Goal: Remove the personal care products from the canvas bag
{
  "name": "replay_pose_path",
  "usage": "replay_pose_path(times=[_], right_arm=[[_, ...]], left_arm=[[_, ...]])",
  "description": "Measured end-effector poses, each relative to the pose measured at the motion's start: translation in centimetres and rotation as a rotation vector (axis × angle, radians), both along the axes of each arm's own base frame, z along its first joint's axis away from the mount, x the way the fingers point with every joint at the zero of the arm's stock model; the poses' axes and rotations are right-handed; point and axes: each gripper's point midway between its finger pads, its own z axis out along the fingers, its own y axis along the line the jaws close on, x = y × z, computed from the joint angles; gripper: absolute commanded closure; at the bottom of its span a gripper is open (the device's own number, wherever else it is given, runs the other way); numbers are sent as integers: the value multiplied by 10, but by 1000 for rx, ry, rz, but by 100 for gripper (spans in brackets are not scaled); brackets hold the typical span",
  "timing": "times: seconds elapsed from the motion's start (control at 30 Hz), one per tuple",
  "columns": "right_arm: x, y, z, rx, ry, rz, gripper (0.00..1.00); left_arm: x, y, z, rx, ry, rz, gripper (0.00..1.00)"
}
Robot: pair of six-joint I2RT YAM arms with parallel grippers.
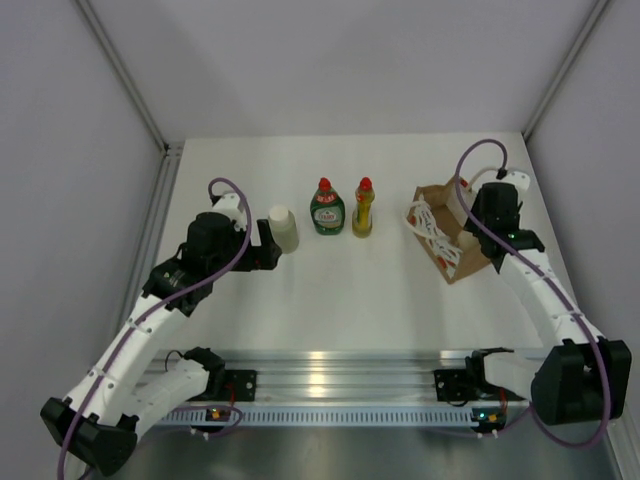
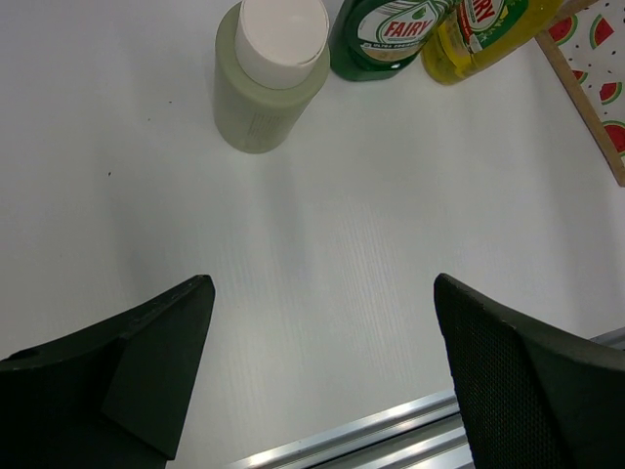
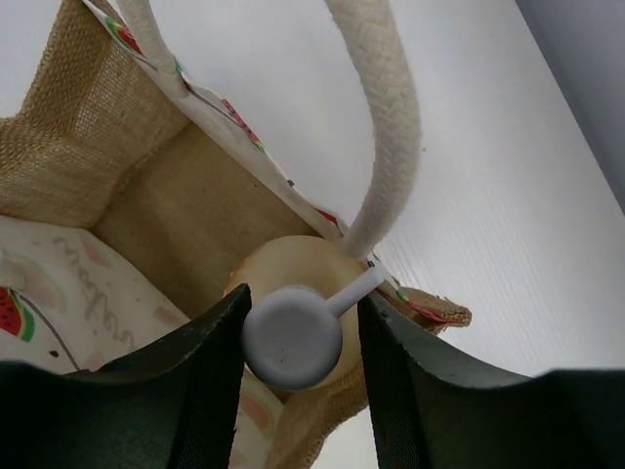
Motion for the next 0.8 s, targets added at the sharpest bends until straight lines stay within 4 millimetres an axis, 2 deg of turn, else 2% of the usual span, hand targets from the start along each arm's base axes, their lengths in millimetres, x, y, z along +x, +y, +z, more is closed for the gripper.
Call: replay_pose_path(times=[0.13, 0.4, 0.7, 0.8], right_arm=[[3, 0, -7, -11, -14, 16, 55], [9, 1, -17, -43, -42, 53, 65], [16, 1, -15, -78, -68, 87, 86], [16, 3, -15, -83, -71, 104, 96]], left_arm=[[0, 0, -1, 1, 2, 0, 2], [1, 0, -3, 4, 9, -1, 2], [0, -3, -3, -2, 16, -13, 2], [0, -3, -3, -3, 16, -15, 2]])
